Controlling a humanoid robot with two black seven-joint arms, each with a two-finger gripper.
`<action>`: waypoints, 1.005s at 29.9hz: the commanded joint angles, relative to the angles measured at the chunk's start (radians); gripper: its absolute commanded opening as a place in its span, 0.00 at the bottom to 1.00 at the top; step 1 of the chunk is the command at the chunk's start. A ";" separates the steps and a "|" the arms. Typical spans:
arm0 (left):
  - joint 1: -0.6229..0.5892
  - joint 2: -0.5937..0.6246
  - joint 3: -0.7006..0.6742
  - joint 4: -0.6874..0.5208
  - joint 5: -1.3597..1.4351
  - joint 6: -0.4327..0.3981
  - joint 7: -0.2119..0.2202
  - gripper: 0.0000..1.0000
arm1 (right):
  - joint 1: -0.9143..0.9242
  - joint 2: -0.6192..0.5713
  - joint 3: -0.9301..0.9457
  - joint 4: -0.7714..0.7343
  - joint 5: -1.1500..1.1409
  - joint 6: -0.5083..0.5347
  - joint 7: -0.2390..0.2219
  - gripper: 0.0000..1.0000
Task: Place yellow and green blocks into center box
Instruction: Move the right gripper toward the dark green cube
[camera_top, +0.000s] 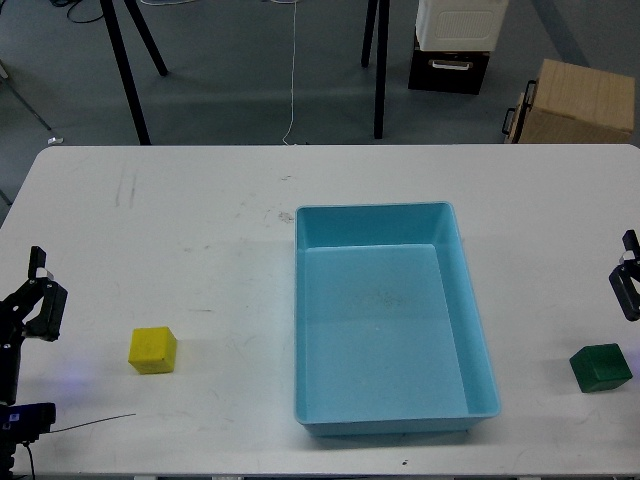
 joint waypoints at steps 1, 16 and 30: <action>-0.002 -0.009 0.000 0.000 0.000 0.000 0.004 1.00 | -0.002 0.001 -0.005 -0.001 0.001 0.000 -0.004 1.00; -0.076 -0.045 0.000 0.000 0.000 0.000 0.005 1.00 | 0.442 -0.574 -0.353 0.048 -0.238 -0.294 -0.013 1.00; -0.126 -0.048 0.027 0.009 0.002 0.000 0.005 1.00 | 1.453 -0.713 -1.445 0.045 -0.717 -0.404 -0.255 1.00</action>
